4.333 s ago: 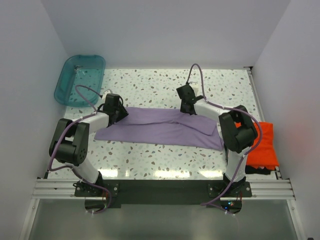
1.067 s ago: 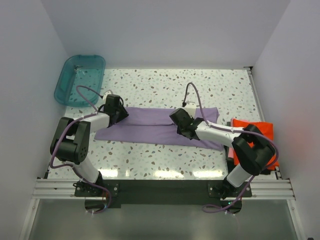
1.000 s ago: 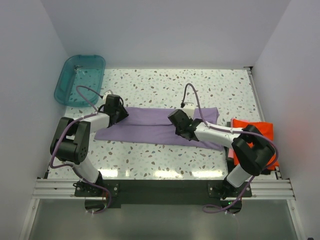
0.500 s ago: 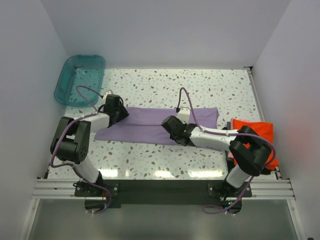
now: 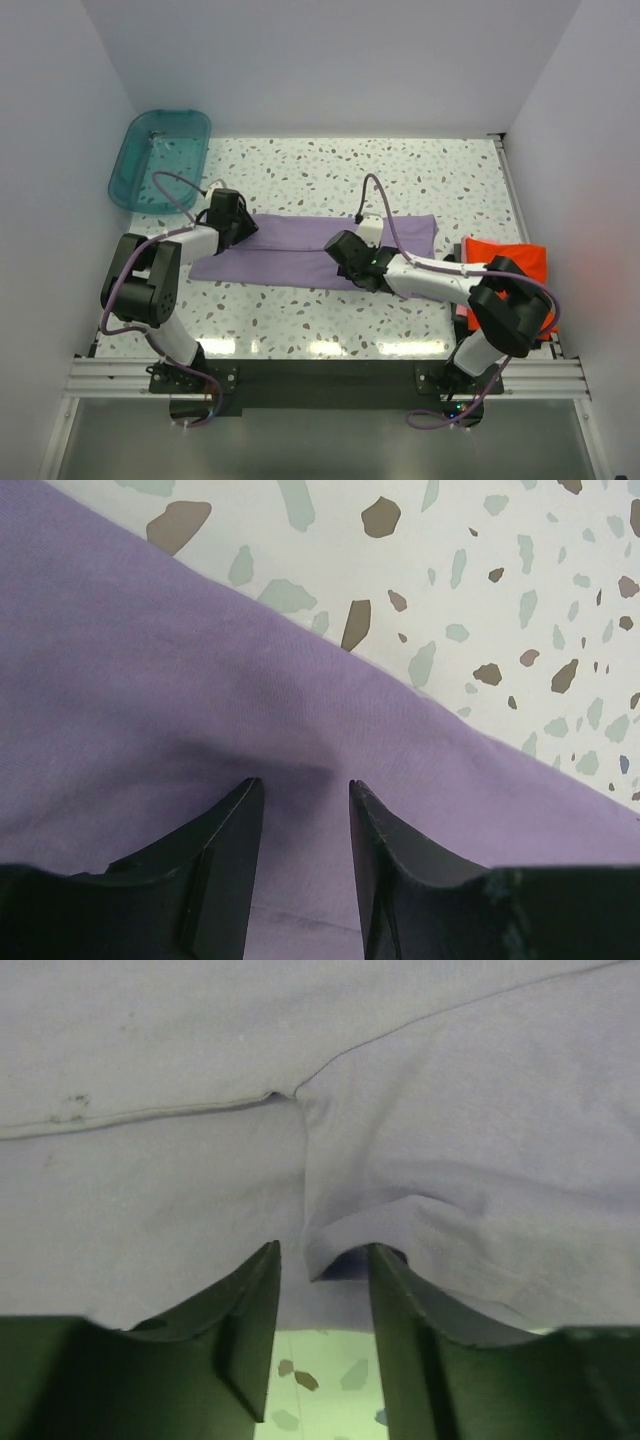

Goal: Fold and stack the t-shirts
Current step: Fold the tshirt

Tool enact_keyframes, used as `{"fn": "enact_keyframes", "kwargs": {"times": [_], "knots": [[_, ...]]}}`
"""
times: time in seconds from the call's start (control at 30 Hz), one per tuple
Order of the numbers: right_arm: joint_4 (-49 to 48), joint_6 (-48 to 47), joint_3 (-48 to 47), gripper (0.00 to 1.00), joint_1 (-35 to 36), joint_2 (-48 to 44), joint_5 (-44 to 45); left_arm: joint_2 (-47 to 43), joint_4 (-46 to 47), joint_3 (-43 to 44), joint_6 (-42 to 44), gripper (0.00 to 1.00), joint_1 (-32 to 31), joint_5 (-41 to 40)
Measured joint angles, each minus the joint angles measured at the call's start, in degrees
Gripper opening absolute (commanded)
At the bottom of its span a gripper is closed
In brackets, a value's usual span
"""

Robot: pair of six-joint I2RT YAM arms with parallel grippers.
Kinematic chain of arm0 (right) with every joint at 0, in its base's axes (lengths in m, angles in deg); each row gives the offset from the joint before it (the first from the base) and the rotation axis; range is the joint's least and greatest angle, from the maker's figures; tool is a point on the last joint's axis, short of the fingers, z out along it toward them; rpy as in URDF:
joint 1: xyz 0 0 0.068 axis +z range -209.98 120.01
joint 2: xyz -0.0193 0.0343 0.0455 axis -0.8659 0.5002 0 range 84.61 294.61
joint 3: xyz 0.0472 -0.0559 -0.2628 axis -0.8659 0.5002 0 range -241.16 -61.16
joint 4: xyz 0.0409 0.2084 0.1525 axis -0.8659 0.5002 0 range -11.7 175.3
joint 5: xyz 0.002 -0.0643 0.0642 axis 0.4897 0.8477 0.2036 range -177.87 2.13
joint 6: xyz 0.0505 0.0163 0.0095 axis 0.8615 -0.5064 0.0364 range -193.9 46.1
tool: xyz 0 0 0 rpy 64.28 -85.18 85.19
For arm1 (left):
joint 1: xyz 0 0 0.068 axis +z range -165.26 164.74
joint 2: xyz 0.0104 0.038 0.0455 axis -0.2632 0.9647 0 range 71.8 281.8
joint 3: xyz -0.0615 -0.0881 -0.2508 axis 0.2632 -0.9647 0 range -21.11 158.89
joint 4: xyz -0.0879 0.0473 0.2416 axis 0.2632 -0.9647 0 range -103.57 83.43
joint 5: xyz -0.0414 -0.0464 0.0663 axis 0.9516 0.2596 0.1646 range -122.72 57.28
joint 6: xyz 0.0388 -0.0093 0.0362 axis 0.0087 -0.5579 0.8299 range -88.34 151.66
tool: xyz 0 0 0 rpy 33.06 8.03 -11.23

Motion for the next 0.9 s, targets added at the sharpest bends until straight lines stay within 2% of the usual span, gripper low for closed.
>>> {"fn": "enact_keyframes", "kwargs": {"times": [0.07,0.1,0.2,0.3,0.4,0.57,0.77,0.9], "knots": [[1.5,-0.2,0.0,0.59,0.0,-2.3,0.0,-0.1,-0.1,0.0,0.0,0.47,0.0,0.1],[2.4,-0.3,0.0,0.71,0.0,-4.1,0.2,-0.2,-0.2,0.0,0.0,0.48,0.0,0.1],[5.8,-0.2,0.0,0.79,-0.3,-10.4,2.5,-1.0,-1.3,0.0,0.4,0.50,0.0,0.0],[7.5,-0.7,0.2,0.79,-2.6,-14.9,2.9,-1.3,-3.1,0.5,0.9,0.50,0.0,-0.7],[7.2,-1.7,1.6,0.77,-8.7,-15.9,0.7,-1.3,-5.5,1.1,0.9,0.48,-0.4,-2.4],[5.8,-3.1,5.9,0.73,-18.3,-13.0,-6.2,-1.3,-7.1,1.3,0.8,0.46,-1.1,-5.7],[3.2,-3.5,9.0,0.73,-22.9,-7.0,-13.4,-1.2,-8.1,1.3,-0.3,0.42,-1.2,-8.4],[1.4,-5.3,5.6,0.74,-26.9,-2.6,-16.5,-1.8,-7.6,0.2,-1.2,0.42,-1.2,-9.9]]}}
